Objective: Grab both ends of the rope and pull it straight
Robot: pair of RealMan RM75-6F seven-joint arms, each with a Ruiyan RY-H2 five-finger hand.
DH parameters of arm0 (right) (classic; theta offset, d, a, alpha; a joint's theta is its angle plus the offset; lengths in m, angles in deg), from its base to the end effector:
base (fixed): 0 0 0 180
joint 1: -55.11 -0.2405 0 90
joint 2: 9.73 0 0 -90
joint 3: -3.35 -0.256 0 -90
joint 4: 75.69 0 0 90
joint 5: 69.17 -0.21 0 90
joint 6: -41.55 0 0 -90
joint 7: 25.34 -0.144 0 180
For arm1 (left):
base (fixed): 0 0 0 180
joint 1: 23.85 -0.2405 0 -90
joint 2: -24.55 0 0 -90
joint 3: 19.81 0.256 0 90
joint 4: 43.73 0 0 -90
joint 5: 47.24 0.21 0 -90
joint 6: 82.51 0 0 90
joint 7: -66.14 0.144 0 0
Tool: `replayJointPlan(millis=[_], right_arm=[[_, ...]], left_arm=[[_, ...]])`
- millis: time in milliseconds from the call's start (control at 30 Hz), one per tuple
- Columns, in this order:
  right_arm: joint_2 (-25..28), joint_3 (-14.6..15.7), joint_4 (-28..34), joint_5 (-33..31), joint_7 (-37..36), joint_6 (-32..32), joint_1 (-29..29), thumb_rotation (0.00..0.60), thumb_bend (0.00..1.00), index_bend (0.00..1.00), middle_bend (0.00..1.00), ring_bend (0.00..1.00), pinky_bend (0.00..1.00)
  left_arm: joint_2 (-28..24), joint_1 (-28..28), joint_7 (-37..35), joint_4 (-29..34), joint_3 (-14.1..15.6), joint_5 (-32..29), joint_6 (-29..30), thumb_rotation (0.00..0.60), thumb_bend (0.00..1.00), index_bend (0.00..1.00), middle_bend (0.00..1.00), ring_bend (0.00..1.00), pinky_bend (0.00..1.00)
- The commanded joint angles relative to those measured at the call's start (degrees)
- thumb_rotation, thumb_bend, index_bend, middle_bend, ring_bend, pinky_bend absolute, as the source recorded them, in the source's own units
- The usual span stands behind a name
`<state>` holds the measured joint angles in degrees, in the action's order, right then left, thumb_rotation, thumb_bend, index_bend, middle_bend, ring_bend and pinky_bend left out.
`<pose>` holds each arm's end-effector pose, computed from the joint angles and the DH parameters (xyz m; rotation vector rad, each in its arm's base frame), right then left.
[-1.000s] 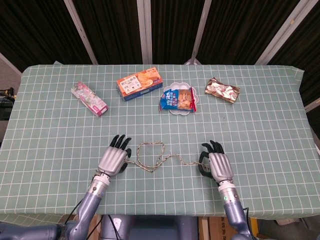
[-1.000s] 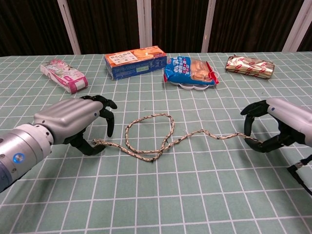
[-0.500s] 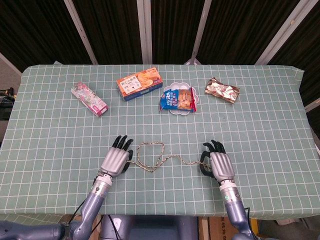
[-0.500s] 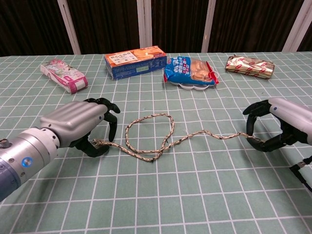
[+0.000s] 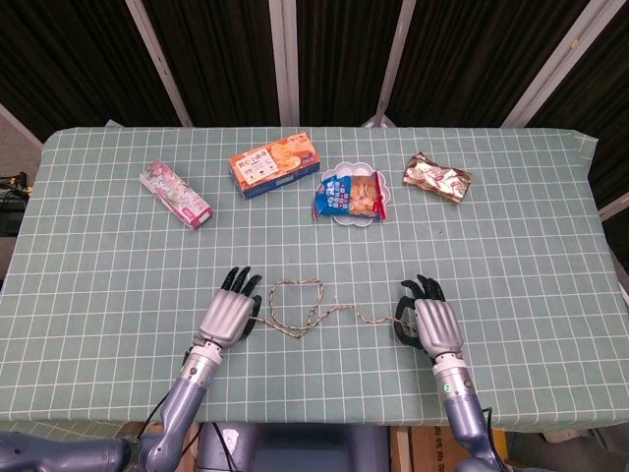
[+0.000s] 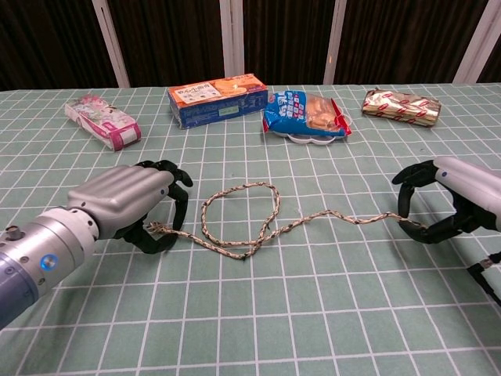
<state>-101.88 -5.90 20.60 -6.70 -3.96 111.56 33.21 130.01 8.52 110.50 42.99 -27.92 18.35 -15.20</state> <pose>-0.2002 -0.2540 -0.0120 1.4670 -1.2836 0.9489 -0.1269 0.2660 -0.0799 -1.8340 -0.8310 -0.8428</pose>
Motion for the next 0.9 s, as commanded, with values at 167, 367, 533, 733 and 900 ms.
replayJointPlan(millis=[167,367,533,733,900], right_arm=[[0.37,0.14,0.15,0.06,0.02,0.25,0.05,0.6,0.43,0.64,0.21,0.0,0.0],[1.51,-0.05,0.82,0.32,-0.17,0.84,0.27,0.6,0.43,0.64,0.21,0.0,0.0],[3.94,-0.36,2.01,0.94,-0.55,1.59,0.68,0.6,0.43,0.64,0.21,0.0,0.0],[8.84,-1.31,3.22,1.22,-2.1,2.72,1.78,0.6,0.43,0.64,0.21,0.0,0.0],[13.15,-1.31,3.42,0.91,-3.78,3.09,3.19,0.6,0.43,0.64,0.21,0.0,0.0]], left_arm=[[-0.06,0.17,-0.41,0.09,0.11,0.22,0.53,0.6,0.54,0.6,0.16,0.0,0.0],[-2.06,-0.33,-0.79,1.7,0.06,0.72,1.95,0.6,0.54,0.61,0.16,0.0,0.0],[-6.59,-1.38,-1.98,5.04,0.22,1.89,3.46,0.6,0.54,0.61,0.16,0.0,0.0],[-15.78,-3.66,-5.54,9.59,0.37,4.38,6.01,0.6,0.55,0.61,0.17,0.0,0.0],[-24.03,-6.58,-10.38,12.88,0.31,5.09,8.32,0.6,0.55,0.61,0.17,0.0,0.0]])
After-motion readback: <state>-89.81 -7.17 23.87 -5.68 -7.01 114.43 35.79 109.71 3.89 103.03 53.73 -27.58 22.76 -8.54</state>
